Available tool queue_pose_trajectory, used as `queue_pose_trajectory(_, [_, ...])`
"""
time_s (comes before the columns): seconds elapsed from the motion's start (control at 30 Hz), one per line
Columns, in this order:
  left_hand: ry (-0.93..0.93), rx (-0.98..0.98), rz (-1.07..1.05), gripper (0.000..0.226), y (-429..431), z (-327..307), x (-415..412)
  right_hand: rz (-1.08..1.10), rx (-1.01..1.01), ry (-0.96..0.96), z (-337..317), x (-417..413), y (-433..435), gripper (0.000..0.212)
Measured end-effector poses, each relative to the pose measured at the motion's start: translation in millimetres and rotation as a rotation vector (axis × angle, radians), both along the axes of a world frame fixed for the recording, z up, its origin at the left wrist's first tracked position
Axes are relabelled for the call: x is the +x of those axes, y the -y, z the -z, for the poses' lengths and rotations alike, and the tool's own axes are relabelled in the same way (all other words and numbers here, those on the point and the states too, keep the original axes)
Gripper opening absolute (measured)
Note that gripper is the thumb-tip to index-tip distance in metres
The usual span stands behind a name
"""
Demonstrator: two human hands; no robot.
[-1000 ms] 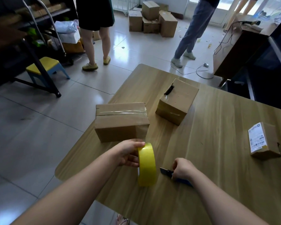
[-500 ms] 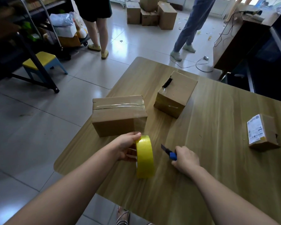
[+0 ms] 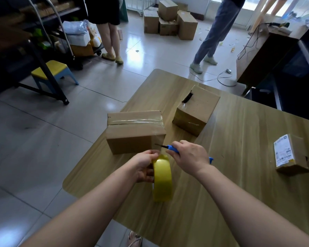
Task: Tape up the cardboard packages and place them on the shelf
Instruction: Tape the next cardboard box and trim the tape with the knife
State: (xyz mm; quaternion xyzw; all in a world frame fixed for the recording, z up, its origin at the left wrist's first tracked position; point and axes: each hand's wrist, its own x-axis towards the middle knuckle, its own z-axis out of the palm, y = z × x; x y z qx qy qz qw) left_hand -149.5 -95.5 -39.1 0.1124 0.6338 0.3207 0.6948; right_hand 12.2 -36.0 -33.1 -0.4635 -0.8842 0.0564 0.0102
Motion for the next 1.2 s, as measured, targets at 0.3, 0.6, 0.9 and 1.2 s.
queue_pose_trajectory(0.3, [-0.028,0.012,-0.006,0.032,-1,-1,1,-0.085,0.053,0.139,-10,-7,-6,0.032])
queue_pose_trajectory(0.6, [-0.067,0.018,0.009,0.037,-7,7,0,-0.126,0.079,0.231,-12,-18,-16,0.022])
queue_pose_trajectory(0.9, [-0.077,0.024,-0.003,0.035,-11,7,-6,-0.145,0.131,0.311,-21,-33,-24,0.015])
queue_pose_trajectory(1.2, [-0.075,0.056,0.013,0.027,-8,1,-7,-0.144,0.13,0.448,-24,-41,-26,0.018])
